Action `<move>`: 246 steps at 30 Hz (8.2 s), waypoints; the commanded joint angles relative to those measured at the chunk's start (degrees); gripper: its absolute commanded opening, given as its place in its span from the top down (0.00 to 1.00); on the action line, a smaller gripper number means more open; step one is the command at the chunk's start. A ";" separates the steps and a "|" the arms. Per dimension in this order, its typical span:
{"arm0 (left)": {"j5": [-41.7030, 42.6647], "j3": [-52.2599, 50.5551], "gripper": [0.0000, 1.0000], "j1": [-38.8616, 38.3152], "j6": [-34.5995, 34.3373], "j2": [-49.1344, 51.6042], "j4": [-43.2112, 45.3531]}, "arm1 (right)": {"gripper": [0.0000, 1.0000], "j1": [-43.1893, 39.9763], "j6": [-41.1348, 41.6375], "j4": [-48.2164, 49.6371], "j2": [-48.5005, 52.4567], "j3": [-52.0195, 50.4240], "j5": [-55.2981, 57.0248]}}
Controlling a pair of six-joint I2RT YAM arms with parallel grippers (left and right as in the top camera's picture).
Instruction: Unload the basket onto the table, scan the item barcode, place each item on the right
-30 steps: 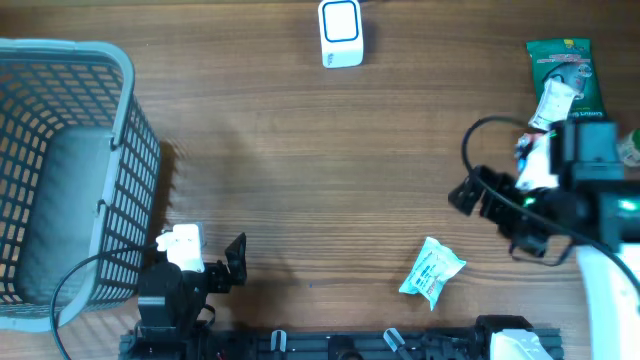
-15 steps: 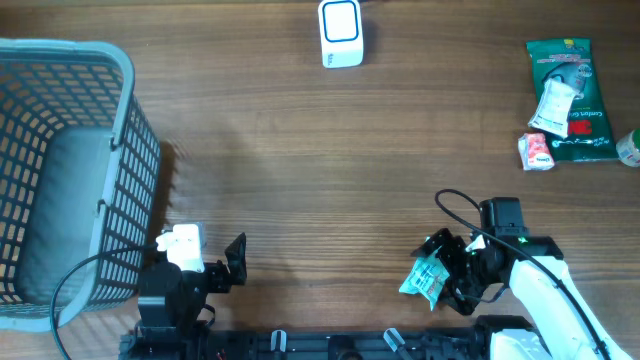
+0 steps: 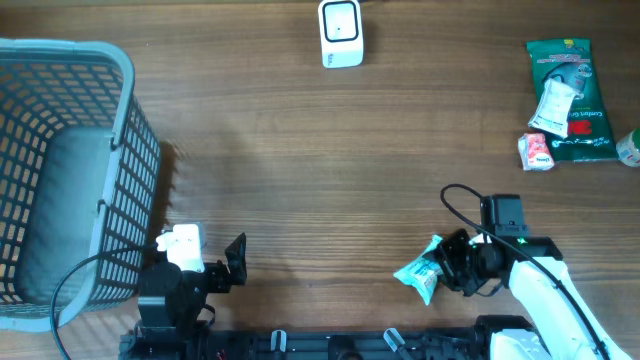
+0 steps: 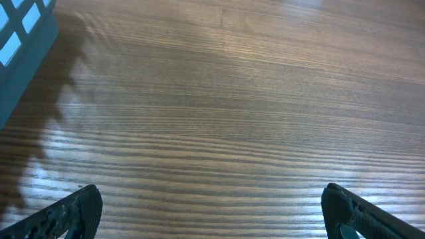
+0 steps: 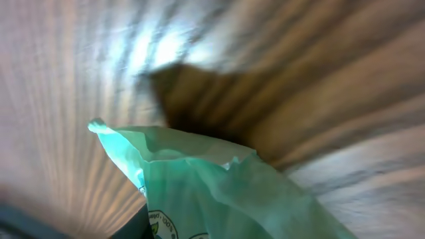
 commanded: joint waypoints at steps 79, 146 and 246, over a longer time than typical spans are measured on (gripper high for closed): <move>-0.11 -0.26 0.00 -0.15 -0.50 -0.42 0.11 | 0.95 12.41 -4.48 15.93 17.14 1.90 1.66; -0.11 -0.26 0.00 -0.15 -0.50 -0.42 0.09 | 0.00 6.82 17.29 36.70 27.65 13.20 -23.63; -0.11 -0.26 0.00 -0.15 -0.50 -0.42 0.11 | 0.84 27.56 -21.70 44.15 46.69 14.88 -8.81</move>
